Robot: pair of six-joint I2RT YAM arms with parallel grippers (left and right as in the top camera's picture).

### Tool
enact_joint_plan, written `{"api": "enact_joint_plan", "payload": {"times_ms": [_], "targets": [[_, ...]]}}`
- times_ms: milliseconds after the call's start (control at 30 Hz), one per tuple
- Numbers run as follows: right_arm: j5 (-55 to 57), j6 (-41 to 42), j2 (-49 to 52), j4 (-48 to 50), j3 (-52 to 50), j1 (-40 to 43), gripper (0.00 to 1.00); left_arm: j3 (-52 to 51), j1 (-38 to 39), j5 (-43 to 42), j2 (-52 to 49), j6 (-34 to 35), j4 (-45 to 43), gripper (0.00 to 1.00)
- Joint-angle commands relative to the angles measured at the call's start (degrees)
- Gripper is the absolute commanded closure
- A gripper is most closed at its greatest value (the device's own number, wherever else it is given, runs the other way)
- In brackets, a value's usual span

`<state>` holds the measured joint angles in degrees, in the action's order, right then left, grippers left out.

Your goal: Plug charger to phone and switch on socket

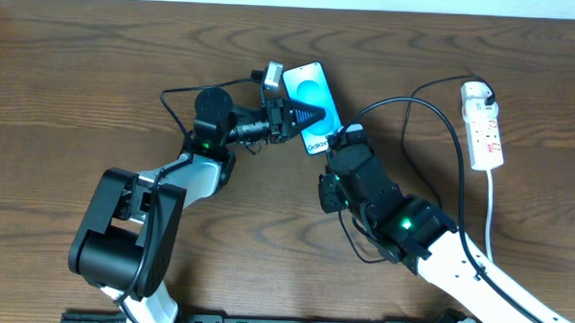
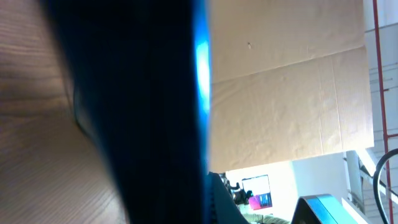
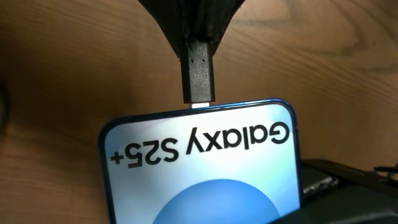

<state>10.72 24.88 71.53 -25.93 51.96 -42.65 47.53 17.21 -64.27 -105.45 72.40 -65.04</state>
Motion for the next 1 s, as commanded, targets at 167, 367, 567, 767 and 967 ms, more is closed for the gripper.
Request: {"api": "enact_joint_plan", "payload": {"times_ms": [167,367,567,767,967], "targets": [[-1.92,-1.77,-1.25,4.7,2.47,0.5,0.95,-0.96,2.27,-9.66,0.76,-0.83,-0.28,0.93],[-2.27,-1.77,-4.96,-1.49,2.47,0.76,0.57,-0.94,2.27,-6.32,0.76,-0.76,-0.24,0.92],[-1.75,-1.77,-14.91,-8.02,2.71,1.38,0.25,-0.83,2.27,-2.73,0.76,-0.79,-0.37,0.94],[6.36,-1.81,-31.17,-9.97,2.73,3.26,0.07,-0.61,3.23,-2.89,1.84,-0.76,-7.96,0.93],[16.76,-1.81,-43.87,-13.9,2.73,4.11,0.01,1.09,5.31,2.4,3.78,-0.81,-6.25,0.93]]}}
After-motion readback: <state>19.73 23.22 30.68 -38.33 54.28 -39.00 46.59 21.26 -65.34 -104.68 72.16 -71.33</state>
